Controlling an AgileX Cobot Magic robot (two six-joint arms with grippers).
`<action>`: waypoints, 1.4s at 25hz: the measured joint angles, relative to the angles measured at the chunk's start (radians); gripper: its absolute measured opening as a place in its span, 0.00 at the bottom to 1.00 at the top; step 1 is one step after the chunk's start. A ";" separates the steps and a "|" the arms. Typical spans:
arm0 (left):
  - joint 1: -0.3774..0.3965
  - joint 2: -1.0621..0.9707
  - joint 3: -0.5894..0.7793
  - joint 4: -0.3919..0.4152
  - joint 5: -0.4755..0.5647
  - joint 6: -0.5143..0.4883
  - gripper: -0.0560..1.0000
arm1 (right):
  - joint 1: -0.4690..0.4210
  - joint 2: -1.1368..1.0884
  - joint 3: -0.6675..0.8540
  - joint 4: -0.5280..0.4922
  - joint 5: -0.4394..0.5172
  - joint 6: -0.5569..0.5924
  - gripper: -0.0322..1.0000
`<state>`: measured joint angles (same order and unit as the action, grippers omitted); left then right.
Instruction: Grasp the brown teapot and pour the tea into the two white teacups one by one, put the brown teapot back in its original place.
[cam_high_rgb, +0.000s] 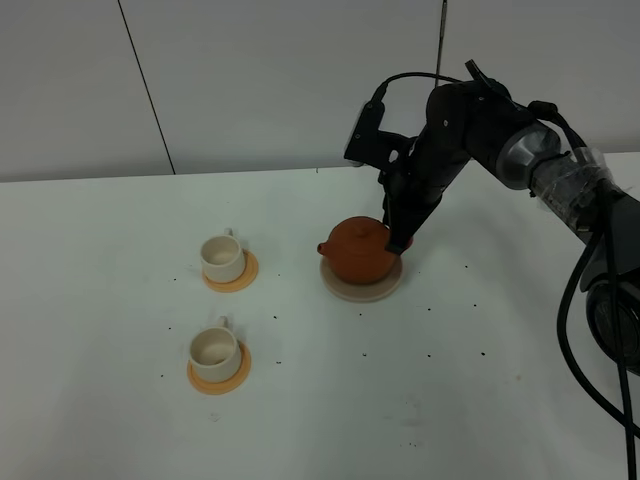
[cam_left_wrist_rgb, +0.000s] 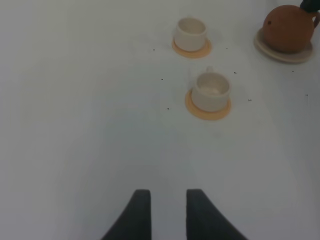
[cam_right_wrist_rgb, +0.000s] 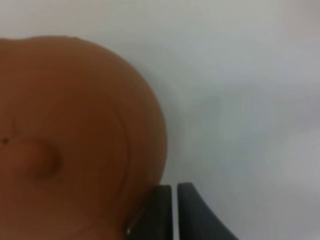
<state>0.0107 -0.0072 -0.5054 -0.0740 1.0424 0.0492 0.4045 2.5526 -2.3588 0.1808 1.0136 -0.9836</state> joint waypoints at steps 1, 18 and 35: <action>0.000 0.000 0.000 0.000 0.000 0.000 0.28 | 0.000 0.000 0.000 -0.005 0.006 0.004 0.04; 0.000 0.000 0.000 0.000 0.000 0.000 0.28 | 0.000 -0.078 0.001 -0.002 -0.001 -0.027 0.09; 0.000 0.000 0.000 0.000 0.000 -0.001 0.28 | -0.018 -0.160 0.001 -0.059 0.199 -0.609 0.34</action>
<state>0.0107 -0.0072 -0.5054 -0.0740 1.0424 0.0480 0.3866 2.3929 -2.3577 0.1215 1.2123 -1.5924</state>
